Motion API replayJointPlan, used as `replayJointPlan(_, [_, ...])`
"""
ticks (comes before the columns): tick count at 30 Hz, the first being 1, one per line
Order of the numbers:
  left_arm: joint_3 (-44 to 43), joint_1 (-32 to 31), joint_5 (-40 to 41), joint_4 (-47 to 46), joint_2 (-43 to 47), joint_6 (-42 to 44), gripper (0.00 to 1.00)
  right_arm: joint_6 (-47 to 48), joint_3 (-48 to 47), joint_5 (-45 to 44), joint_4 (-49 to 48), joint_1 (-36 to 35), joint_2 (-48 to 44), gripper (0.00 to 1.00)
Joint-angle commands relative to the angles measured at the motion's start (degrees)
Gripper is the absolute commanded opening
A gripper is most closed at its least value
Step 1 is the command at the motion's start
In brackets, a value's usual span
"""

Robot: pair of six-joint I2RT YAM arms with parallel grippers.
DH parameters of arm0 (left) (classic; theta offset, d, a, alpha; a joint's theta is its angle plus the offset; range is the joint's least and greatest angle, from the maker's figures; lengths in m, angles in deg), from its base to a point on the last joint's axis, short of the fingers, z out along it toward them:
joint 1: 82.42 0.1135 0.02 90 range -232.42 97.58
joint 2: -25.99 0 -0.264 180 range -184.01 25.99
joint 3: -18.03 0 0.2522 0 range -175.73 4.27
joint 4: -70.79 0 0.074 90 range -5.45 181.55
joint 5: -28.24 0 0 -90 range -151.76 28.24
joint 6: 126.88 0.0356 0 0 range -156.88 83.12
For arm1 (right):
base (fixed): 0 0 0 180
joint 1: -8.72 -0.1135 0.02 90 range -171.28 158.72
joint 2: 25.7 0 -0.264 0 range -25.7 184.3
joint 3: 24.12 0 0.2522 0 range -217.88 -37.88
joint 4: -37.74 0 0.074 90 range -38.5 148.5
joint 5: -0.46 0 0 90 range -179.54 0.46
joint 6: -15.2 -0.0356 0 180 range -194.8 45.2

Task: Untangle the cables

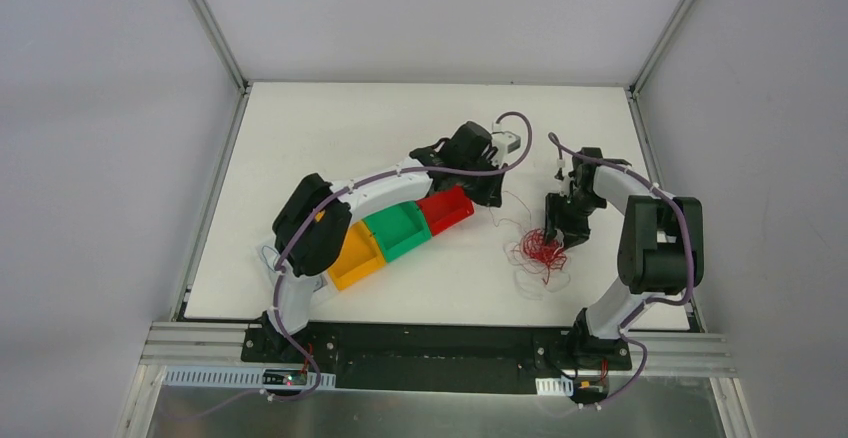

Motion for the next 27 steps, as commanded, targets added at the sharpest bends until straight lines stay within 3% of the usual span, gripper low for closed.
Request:
replayJointPlan(1, [-5.81, 1.82, -3.58, 0.23, 7.86, 1.32, 0.0, -2.11, -2.28, -8.48, 0.0, -1.75, 0.74, 0.47])
replayJointPlan(7, [-15.7, 6.97, -15.64, 0.68, 14.73, 1.28, 0.0, 2.15, -2.49, -13.68, 1.5, 1.07, 0.22, 0.46])
replayJointPlan(13, [-32.87, 11.63, -21.62, 4.53, 13.53, -1.18, 0.0, 6.26, -3.67, -14.39, 2.73, 4.91, 1.03, 0.48])
replayJointPlan(19, [-48.07, 16.23, -20.04, 5.79, 10.63, -3.84, 0.0, 9.72, -4.7, -13.83, 4.48, 7.71, 2.07, 0.5])
replayJointPlan(27, [-57.99, 21.83, -14.74, 4.59, 10.87, -1.66, 0.0, 13.61, -4.27, -13.07, 6.07, 11.13, 3.64, 0.51])
